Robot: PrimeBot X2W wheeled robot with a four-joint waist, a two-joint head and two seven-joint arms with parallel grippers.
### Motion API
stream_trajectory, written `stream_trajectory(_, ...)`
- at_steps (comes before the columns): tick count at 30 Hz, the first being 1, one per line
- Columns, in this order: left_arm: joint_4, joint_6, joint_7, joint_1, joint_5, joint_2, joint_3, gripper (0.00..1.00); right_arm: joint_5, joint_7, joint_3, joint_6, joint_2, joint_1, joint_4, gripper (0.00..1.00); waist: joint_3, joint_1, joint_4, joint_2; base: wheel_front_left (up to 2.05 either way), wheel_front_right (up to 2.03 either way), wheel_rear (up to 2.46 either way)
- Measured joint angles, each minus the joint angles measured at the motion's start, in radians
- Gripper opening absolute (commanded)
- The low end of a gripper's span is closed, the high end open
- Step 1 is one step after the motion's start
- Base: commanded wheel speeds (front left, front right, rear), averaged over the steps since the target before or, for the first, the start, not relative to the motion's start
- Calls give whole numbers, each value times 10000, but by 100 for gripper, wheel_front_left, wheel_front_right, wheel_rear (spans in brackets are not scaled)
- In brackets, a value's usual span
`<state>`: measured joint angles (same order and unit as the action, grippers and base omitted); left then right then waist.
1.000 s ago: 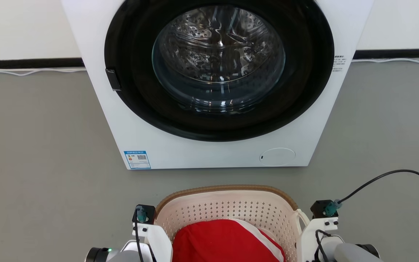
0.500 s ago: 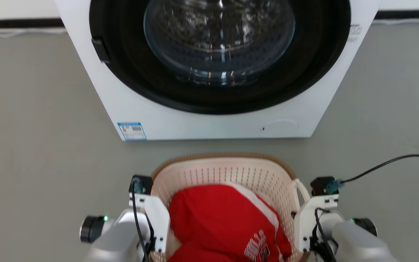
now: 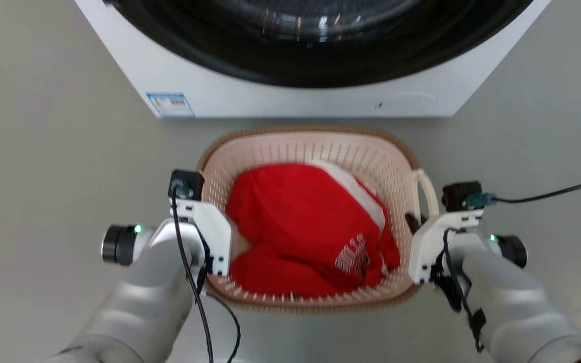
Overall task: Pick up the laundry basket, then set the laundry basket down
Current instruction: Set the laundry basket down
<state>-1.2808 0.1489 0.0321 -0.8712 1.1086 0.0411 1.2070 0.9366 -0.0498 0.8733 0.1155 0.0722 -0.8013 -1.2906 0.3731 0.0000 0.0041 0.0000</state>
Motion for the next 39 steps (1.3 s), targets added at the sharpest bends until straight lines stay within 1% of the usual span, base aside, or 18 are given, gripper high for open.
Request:
stream_trajectory(2, -21, 8, 217, -229, -4, -4, -54, 0, -2, -245, -23, 0, 0, -256, -63, 0, 365, 1, 33, 0, 0, 0, 0)
stream_trajectory(6, -52, 159, 792, -764, -4, 4, -226, 0, -29, -740, -100, 0, 13, -833, -125, 0, 1112, 0, 96, 0, 0, 0, 0)
stream_trajectory(9, -61, 194, 1028, -1083, -4, 4, -290, 0, -81, -1016, -242, 0, 29, -1211, -155, 0, 1664, 0, 153, 0, 0, 0, 0)
stream_trajectory(12, -86, 219, 1273, -1341, -4, 10, -351, 0, -441, -1181, -552, 0, 40, -1490, -165, 0, 2351, 0, 219, 0, 0, 0, 0)
stream_trajectory(23, -88, 418, 2059, -2396, -169, 127, -410, 0, -1615, -1693, -1628, 2, 81, -2483, -153, 0, 3970, 0, 164, 0, 0, 0, 0)
stream_trajectory(31, -82, 552, 2146, -2912, -397, 217, -468, 0, -2297, -1885, -2307, 2, 50, -2780, -136, 0, 4829, 0, -38, 0, 0, 0, 0)
stream_trajectory(33, -81, 625, 2150, -3005, -453, 230, -500, 0, -2418, -1893, -2472, 2, 40, -2865, -138, 0, 4971, 0, -83, 0, 0, 0, 0)
stream_trajectory(39, -75, 646, 2159, -3100, -566, 234, -560, 0, -2592, -1896, -2771, 4, 21, -2903, -125, 0, 5210, 0, -106, 0, 0, 0, 0)
